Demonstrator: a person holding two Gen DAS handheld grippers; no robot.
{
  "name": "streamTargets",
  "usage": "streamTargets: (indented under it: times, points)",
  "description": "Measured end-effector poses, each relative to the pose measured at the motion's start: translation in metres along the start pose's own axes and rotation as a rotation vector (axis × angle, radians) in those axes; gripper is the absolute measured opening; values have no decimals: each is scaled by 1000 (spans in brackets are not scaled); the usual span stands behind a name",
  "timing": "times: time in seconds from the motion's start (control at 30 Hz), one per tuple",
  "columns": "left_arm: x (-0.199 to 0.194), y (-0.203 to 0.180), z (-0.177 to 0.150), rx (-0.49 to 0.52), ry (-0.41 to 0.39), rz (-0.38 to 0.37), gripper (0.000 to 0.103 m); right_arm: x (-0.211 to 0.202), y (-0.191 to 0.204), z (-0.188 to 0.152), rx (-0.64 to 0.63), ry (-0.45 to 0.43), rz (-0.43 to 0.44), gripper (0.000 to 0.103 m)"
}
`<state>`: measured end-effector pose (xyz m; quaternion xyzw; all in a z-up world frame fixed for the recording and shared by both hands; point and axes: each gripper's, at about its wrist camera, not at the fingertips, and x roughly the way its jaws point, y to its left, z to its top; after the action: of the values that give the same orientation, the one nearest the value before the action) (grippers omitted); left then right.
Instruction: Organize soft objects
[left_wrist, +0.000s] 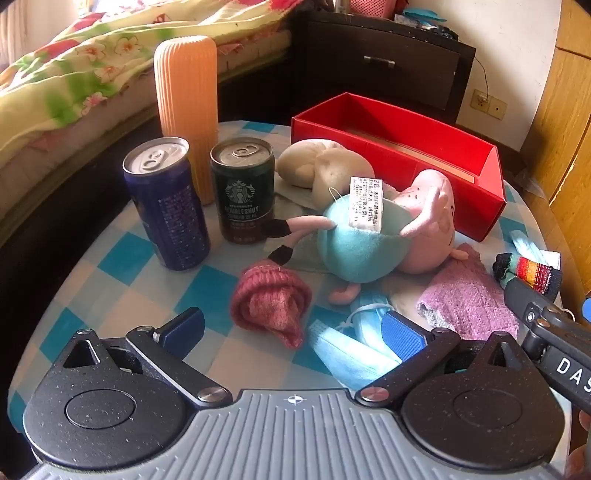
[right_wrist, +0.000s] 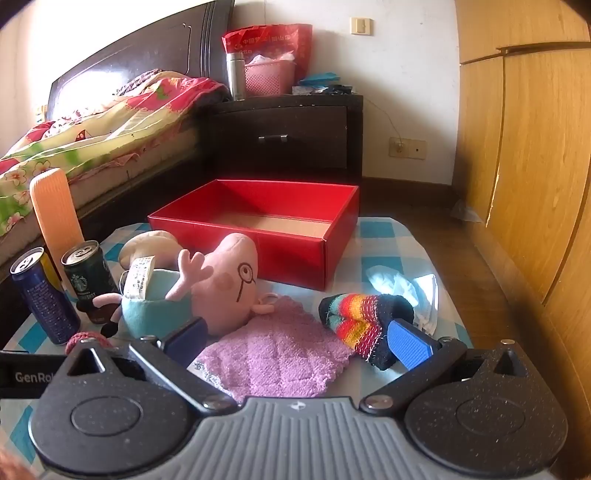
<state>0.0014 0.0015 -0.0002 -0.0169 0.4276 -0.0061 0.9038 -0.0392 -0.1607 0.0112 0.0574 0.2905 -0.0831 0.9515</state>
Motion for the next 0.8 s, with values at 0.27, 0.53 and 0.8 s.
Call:
streamTargets:
  times: [0.27,0.53,0.8]
  points:
    - [0,8,0,11,-10,-3,97,-3,-2,0,8,-19,7,85]
    - [0,-1,-2,14,-8,12,97,0,1,0,1,-8,3,85]
    - [1,0,-2,12,-3,11,97,-1,1,0,-1,-6,3,85]
